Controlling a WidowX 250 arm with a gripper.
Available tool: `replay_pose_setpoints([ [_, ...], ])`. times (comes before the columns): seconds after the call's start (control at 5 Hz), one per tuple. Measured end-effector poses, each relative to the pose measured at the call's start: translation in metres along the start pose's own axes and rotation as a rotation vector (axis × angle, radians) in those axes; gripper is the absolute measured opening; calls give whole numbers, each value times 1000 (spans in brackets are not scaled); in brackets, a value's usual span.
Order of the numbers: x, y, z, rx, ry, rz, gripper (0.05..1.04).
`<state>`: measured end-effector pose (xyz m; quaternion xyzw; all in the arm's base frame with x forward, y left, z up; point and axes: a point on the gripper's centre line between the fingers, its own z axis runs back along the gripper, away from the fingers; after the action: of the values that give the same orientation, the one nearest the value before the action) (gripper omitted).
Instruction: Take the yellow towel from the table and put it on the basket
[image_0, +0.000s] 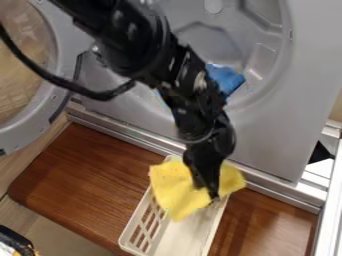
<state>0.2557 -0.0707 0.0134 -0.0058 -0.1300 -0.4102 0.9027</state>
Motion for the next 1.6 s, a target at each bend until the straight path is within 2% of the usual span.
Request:
replay_pose_setpoints([
  [0.2,-6,-4,-15,-22,21,-19,63],
  [0.4,-12,-4,-35,-50,-4,-31,63],
  [0.6,-16,-8,-55,-99,-7,-41,63],
  [0.8,-18,-7,-56,-93,12,-39,87],
  [1.0,-20,-7,-49,-83,33,-41,246],
  [1.4,-7,-1,-15,-17,-26,-67,828],
  [1.6,-3,3,3,6,-43,-72,1013],
])
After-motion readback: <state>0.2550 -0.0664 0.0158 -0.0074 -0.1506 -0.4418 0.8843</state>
